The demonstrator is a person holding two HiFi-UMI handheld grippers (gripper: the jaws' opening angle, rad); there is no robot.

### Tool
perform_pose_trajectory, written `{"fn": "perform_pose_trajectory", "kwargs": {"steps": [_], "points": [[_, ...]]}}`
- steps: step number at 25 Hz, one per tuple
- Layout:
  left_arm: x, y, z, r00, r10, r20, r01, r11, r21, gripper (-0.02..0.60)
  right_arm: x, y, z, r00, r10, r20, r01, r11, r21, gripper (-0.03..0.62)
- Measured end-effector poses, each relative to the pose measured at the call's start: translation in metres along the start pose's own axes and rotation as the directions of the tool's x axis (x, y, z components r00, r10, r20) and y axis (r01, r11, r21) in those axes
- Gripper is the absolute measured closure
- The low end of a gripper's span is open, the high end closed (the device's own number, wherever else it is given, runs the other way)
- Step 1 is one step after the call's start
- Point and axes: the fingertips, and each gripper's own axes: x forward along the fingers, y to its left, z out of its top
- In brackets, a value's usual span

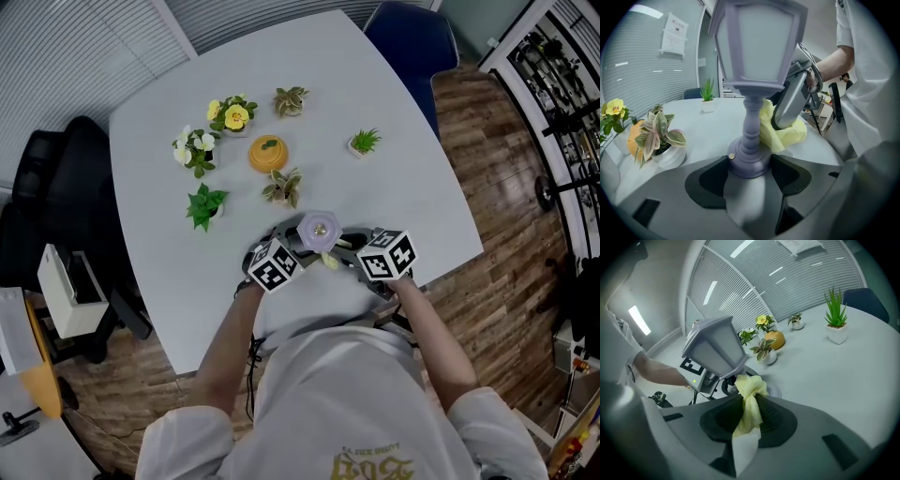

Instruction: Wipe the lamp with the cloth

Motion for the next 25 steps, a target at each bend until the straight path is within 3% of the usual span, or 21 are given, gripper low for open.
{"fn": "perform_pose_trajectory", "kwargs": {"steps": [17,25], "points": [[0.000,-0.001,0.000,1.000,0.002,0.002,-0.002,1.000,-0.001,0.282,0.017,0.009,-0.020,0.990,0.026,-0.138,-0.045,0.990,-0.136,0.503],[0.001,0.000,0.000,1.000,0.001,0.003,-0.001,1.000,0.001,0.282,0.011,-0.023,-0.020,0.989,-0.075,-0.129,0.059,0.991,-0.118,0.503]]}}
